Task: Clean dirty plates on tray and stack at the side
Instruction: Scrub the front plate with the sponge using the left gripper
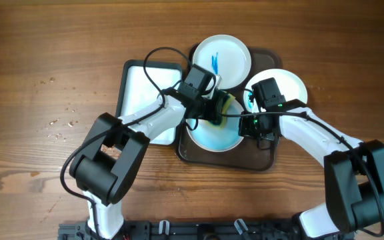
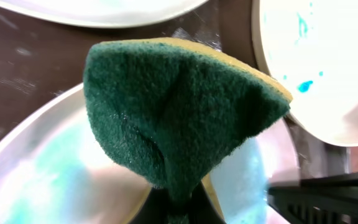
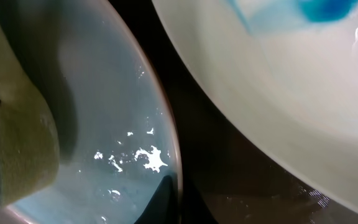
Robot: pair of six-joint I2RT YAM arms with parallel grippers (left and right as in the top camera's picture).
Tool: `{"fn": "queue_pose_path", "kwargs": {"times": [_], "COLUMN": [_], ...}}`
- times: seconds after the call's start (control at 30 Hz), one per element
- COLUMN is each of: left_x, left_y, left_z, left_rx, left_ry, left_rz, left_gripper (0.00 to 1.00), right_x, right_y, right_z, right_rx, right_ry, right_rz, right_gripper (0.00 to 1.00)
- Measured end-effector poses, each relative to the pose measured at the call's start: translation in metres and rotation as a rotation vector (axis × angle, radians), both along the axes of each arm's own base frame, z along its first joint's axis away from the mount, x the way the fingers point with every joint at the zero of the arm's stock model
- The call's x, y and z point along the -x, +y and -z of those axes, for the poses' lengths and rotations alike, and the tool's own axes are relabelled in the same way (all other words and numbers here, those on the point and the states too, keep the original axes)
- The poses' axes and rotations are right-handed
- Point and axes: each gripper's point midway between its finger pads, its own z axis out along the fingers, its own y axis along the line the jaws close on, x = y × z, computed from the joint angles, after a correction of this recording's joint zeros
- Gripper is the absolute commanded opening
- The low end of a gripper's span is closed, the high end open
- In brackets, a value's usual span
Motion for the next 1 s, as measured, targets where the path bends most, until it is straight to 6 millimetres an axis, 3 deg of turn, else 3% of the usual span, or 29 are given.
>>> {"fn": "queue_pose_path", "kwargs": {"times": [0.13, 0.37, 0.5, 0.73, 1.0], "left_x": [0.005, -0.003, 0.002, 0.003, 0.022], "left_y": [0.008, 0.064, 0.075, 0.058, -0.003], "left_z": [0.005, 0.015, 0.015, 0.012, 0.013], "left_rx": [-0.02, -0.181, -0.21, -0.137, 0.043], "left_ry": [0.041, 0.076, 0.1, 0.087, 0.146], "left_rz": [-0.01, -0.061, -0.048, -0.013, 0.046], "left_gripper": [0.04, 0.04, 0.04, 0.04, 0.04], "right_x": [0.001, 0.001, 0.001, 0.003, 0.005], "right_y": [0.0, 0.001, 0.004, 0.004, 0.002], "right_z": [0.0, 0.0, -0.001, 0.0, 0.0], "right_rx": [0.001, -0.002, -0.009, -0.006, -0.004], "right_ry": [0.003, 0.0, -0.004, 0.004, 0.01], "right_rz": [-0.005, -0.014, -0.03, -0.033, -0.03], "right_gripper": [0.04, 0.04, 0.04, 0.04, 0.04]}}
